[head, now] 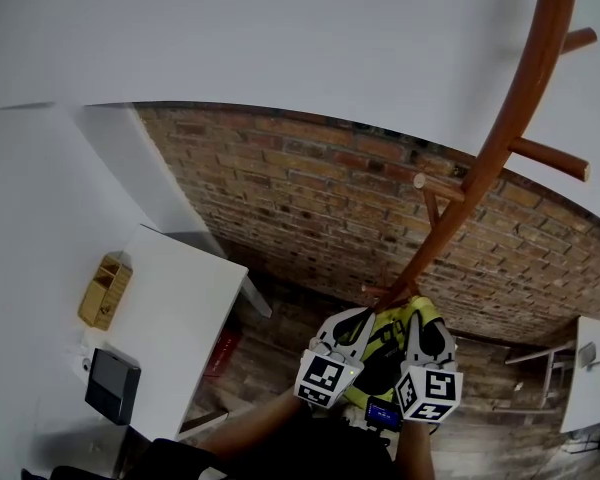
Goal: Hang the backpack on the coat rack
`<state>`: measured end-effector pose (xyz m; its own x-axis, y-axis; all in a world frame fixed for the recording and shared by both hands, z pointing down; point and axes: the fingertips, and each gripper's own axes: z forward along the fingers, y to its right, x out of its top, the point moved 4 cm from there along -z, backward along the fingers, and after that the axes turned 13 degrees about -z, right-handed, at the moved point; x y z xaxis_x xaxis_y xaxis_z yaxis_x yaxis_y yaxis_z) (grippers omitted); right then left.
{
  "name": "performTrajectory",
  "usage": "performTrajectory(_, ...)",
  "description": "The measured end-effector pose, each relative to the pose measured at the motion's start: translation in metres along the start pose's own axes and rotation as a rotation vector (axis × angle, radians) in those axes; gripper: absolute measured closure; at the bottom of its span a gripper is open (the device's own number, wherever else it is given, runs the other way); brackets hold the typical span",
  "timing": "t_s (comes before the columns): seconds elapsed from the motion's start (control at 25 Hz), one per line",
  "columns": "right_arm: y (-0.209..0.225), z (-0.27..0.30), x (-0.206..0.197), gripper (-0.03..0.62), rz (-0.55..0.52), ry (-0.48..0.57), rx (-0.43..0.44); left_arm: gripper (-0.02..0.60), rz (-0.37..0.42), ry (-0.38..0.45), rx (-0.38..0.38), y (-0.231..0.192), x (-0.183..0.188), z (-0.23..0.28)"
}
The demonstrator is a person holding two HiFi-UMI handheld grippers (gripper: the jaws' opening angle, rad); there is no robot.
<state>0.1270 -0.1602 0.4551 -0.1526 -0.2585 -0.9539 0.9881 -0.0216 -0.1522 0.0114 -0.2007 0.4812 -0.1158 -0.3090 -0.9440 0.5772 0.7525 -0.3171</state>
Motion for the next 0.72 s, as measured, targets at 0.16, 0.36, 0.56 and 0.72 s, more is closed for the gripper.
performTrajectory(0.16, -0.002, -0.002, -0.002, 0.535, 0.016, 0.017, -0.006, 0.575, -0.002, -0.003, 0.009, -0.002, -0.002, -0.005)
performTrajectory(0.36, -0.008, -0.003, -0.003, 0.487, 0.015, 0.002, 0.025, 0.575, -0.004, -0.003, 0.018, -0.003, -0.003, -0.010)
performTrajectory(0.56, -0.010, -0.004, -0.005, 0.479, -0.019, -0.058, 0.031, 0.575, -0.006, -0.009, 0.021, -0.002, -0.006, -0.015)
performTrajectory(0.72, -0.007, -0.002, -0.005, 0.479, -0.103, -0.121, 0.007, 0.575, -0.009, -0.011, 0.025, -0.001, -0.008, -0.017)
